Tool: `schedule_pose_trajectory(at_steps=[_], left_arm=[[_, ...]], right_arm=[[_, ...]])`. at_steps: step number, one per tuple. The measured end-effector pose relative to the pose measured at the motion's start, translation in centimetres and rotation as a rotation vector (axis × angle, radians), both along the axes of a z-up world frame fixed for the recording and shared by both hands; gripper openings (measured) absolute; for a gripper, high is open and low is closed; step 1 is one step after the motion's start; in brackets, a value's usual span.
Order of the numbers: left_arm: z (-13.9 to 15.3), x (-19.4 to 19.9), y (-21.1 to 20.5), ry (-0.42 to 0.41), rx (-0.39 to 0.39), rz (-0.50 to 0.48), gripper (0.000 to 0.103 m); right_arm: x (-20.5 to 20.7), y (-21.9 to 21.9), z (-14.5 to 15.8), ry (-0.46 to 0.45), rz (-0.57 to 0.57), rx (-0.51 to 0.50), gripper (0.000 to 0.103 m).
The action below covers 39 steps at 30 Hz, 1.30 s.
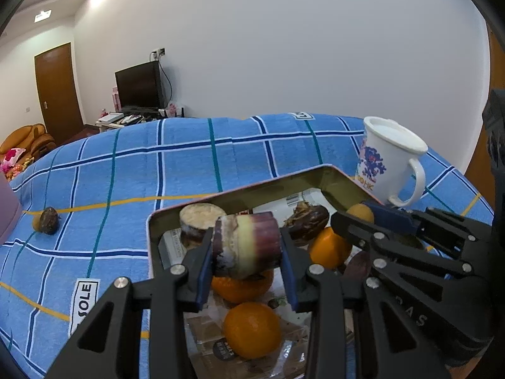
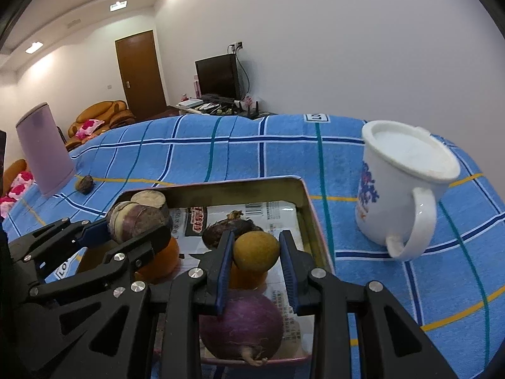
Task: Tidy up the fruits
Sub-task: 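Open both tools to release the tan fruit and taro chunk into the tray, then lift both tools away from the tray toward the fruits on the cloth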
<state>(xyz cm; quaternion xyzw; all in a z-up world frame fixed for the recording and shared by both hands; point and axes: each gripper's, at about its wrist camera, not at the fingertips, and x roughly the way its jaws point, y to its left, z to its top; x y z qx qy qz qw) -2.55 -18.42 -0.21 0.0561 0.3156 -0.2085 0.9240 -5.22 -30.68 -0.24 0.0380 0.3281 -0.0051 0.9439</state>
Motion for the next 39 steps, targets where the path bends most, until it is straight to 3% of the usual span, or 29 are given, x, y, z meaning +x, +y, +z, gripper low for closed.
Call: schedule_pose_trajectory(at_steps=[6,13,16,22,28,30,31,32,38,39], left_arm=[[0.1,-0.2,0.1,-0.017,0.006,0.006,0.043],[0.8,-0.4,1.1,-0.091,0.027,0.080,0.085],[1.1,-0.7,1.4,-0.127,0.042,0.112,0.096],[1.3,-0.7,2.4,-0.130,-0.011,0.119,0.102],[1.5,-1.1,2.2,-0.144,-0.025,0.096,0.103],[1.4,-1.1,1.7,-0.141,-0.012,0.073,0.103],[1.4,-1.2,1.5,-0.142,-0.007,0.065,0.103],[1.4,-1.4,1.3,-0.147,-0.003,0.053,0.103],[1.4,-1.5,1.0,-0.143,-0.009,0.021,0.103],[1.4,-1.4,1.1,-0.135,-0.015,0.020,0.103]], right_arm=[[0.1,-0.6,-0.5,0.027,0.002,0.082,0.033],[-0.2,-1.7,-0.4,0.015,-0.007,0.155,0.033],[-0.4,-1.9,-0.4,0.011,-0.008,0.166,0.034],[-0.6,-2.8,-0.3,-0.006,0.002,0.249,0.045],[-0.8,-3.7,-0.3,-0.026,0.014,0.353,0.048],[-1.0,-3.8,-0.2,-0.042,0.019,0.380,0.056],[-1.2,-3.8,0.0,-0.054,0.018,0.380,0.066],[-1.3,-3.8,0.2,-0.072,0.014,0.372,0.070],[-3.9,-3.3,2.5,-0.266,-0.018,0.273,0.073],[-4.3,-3.1,2.9,-0.298,-0.050,0.233,0.079]])
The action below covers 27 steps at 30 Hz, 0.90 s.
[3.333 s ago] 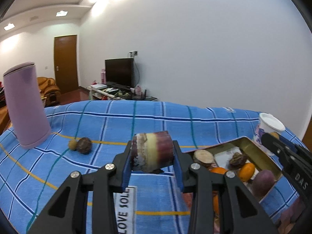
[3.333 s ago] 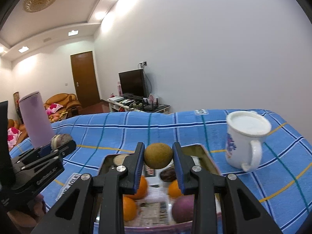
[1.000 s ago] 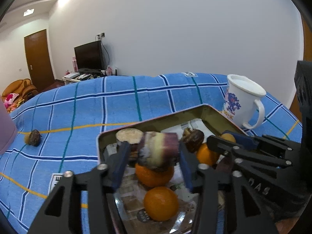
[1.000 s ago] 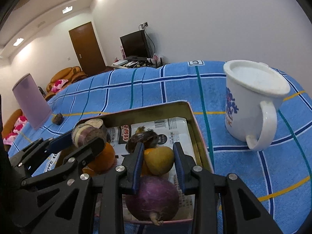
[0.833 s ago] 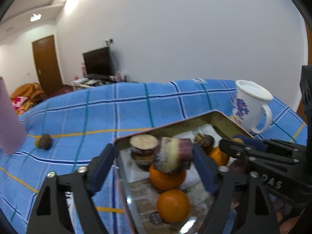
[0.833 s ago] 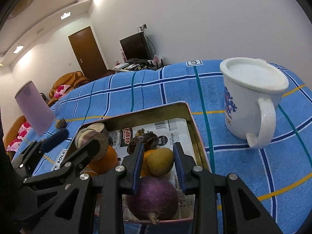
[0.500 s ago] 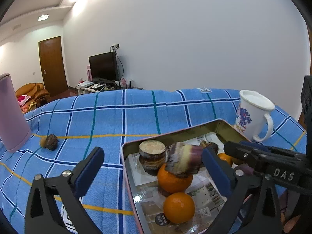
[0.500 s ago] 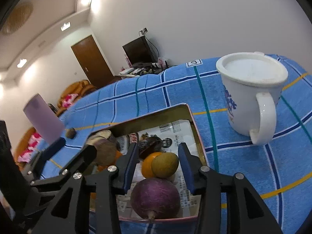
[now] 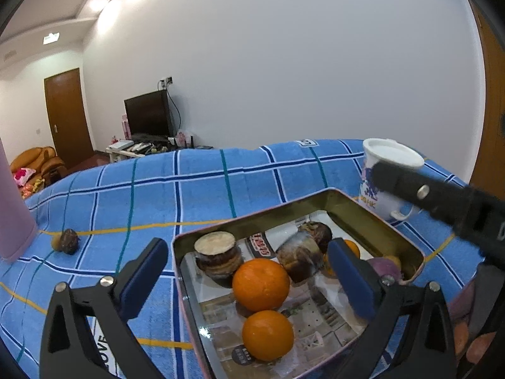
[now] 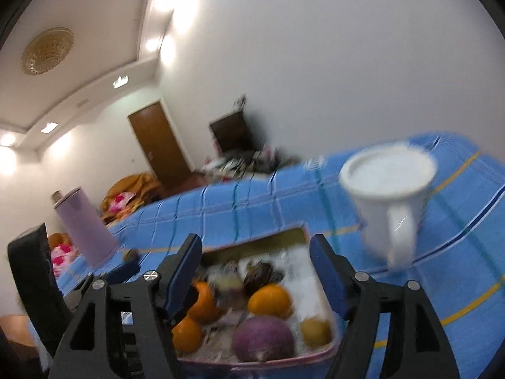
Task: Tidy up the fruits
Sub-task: 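Lift both tools away from the tray toward the fruits on the cloth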
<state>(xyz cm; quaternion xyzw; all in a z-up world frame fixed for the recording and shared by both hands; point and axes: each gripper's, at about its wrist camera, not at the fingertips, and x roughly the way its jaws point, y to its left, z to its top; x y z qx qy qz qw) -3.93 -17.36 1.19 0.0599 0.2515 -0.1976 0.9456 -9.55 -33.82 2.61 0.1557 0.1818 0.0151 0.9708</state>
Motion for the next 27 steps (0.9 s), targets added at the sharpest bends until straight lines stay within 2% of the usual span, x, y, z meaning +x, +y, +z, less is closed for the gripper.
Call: schedule_pose_trajectory(at_steps=[1,6,13,16,20,27], left_arm=[[0.0,0.1,0.1,0.008,-0.006,-0.001,0.103],[-0.3,0.4,0.1,0.050,-0.024,-0.019,0.103],[-0.3,0.4,0.1,0.044,-0.023,-0.004,0.103],[0.1,0.1,0.9,0.004,-0.042,0.040,0.103],[0.8,-0.7,1.7,-0.125,-0.015,0.133,0.103],[1.0,-0.9,1.9,-0.157,-0.001,0.149,0.103]], right_arm=[[-0.3,0.1,0.2,-0.011,-0.037,-0.027,0.083],[-0.5,-0.6,0.2,-0.019,-0.170,-0.081,0.083],[0.7,0.1,-0.2,0.054,-0.237,-0.180,0.083],[0.5,0.5,-0.3,0.053,-0.249,-0.213,0.083],[0.1,0.7,-0.5,0.062,-0.290,-0.242,0.083],[-0.3,2.2,-0.3,0.056,-0.354,-0.307,0.083]])
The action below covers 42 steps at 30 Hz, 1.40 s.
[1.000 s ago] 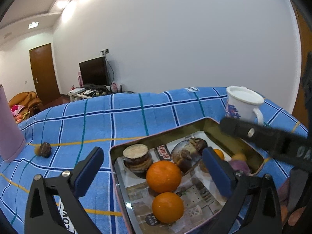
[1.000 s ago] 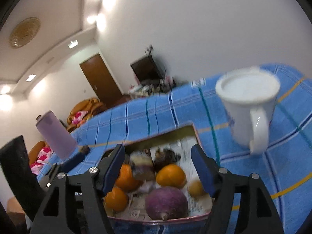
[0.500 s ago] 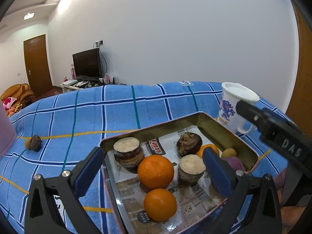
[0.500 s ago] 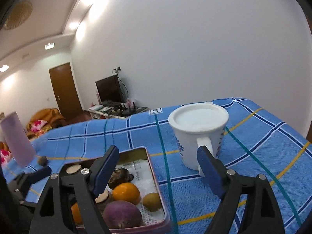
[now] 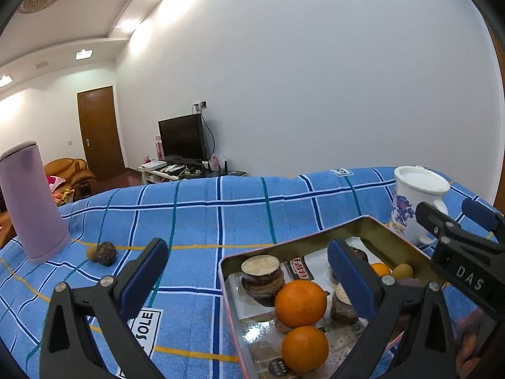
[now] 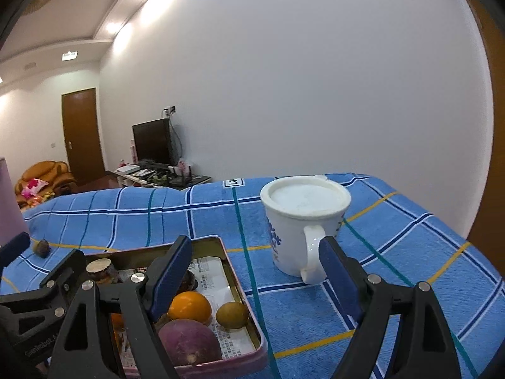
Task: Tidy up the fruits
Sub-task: 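Lift both tools away from the tray toward the fruits on the cloth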
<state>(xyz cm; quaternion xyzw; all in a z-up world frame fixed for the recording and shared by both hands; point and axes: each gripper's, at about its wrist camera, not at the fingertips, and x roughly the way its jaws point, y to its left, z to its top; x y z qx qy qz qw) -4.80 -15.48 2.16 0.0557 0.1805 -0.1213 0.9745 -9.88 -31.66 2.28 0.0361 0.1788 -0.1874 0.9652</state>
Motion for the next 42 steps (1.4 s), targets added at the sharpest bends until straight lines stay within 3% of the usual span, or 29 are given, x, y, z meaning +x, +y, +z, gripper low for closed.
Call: schedule_pose_trajectory(at_steps=[17,22,27,35,42], left_arm=[[-0.1,-0.9,2.2,0.002,0.034,0.053,0.103],[-0.3,-0.6,2.9,0.027,0.075,0.051,0.103],[-0.6,0.0,4.7,0.081,0.045,0.039,0.103],[-1.0,0.7,7.3,0.075,0.104,0.046,0.103],[-1.0,1.7,9.7,0.077,0.100,0.068,0.103]], right_arm=[[-1.2,3.6,0.2,0.005,-0.014,-0.058,0.083],[-1.1,4.0,0.0,0.019,-0.022,-0.027,0.083],[-1.0,5.0,0.0,0.031,-0.035,-0.032,0.083],[-0.1,6.9,-0.2,0.061,-0.034,-0.008,0.083],[1.2,9.4,-0.5,0.066,-0.019,0.039,0.083]])
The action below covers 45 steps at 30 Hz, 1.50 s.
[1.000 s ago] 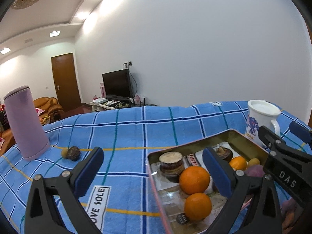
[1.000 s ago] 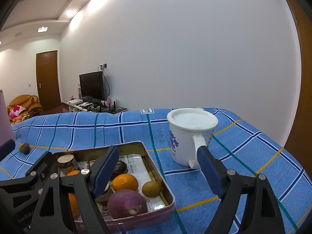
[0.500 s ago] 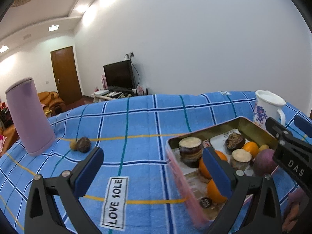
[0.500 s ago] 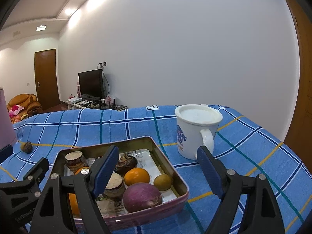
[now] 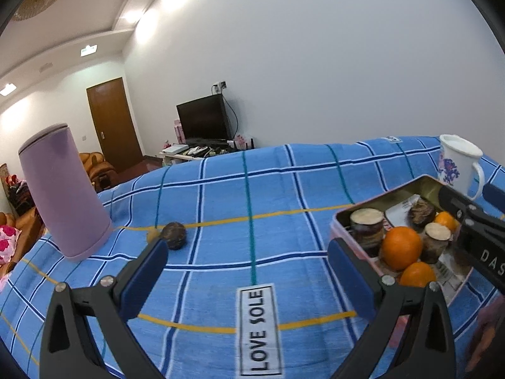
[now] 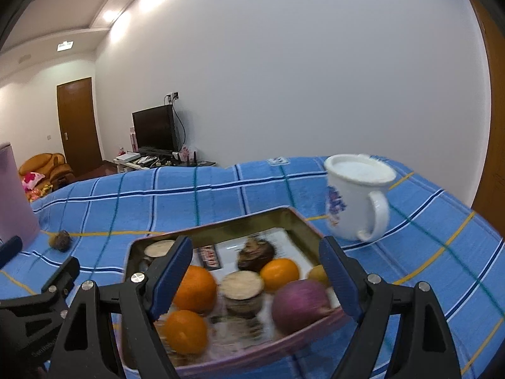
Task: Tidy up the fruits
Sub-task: 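Lift both tools away from the tray toward the fruits on the cloth, then grasp the brown round fruit with the right tool while the left tool grasps the small tan fruit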
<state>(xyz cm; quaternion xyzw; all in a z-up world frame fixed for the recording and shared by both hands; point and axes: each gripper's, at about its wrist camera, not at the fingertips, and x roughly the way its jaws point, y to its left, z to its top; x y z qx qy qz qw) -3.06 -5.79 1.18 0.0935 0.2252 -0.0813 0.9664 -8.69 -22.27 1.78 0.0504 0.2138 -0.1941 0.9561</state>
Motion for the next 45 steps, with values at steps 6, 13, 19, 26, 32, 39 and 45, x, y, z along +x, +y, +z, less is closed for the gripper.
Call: schedule_pose_trajectory(at_steps=[6,13,19,26,32,39,45], left_arm=[[0.1,0.7,1.5,-0.006,0.002,0.006,0.103],[0.1,2.6,3.9,-0.017,0.015,0.044,0.103],[0.0,4.4,6.4,-0.013,0.008,0.090,0.103],[-0.3,6.9,11.0,0.001,-0.054,0.178,0.103],[-0.3,8.8,15.7,-0.019,-0.065,0.328,0.103],[-1.0,10.8,20.1,0.038,-0.048,0.473,0.103],[-1.7,11.7,21.7,0.087,-0.046,0.512,0.103]], right_arm=[[1.4,2.5,-0.1,-0.008,-0.006,-0.005,0.083],[3.0,5.3,-0.1,-0.011,0.014,-0.012,0.083],[4.7,8.0,-0.2,-0.007,0.053,-0.011,0.084],[6.7,11.4,-0.4,0.006,0.113,0.001,0.083],[8.7,13.7,-0.8,0.034,0.194,0.025,0.083],[11.9,16.5,-1.8,0.124,0.354,0.063,0.083],[15.8,19.6,-3.1,0.235,0.483,0.074,0.083]])
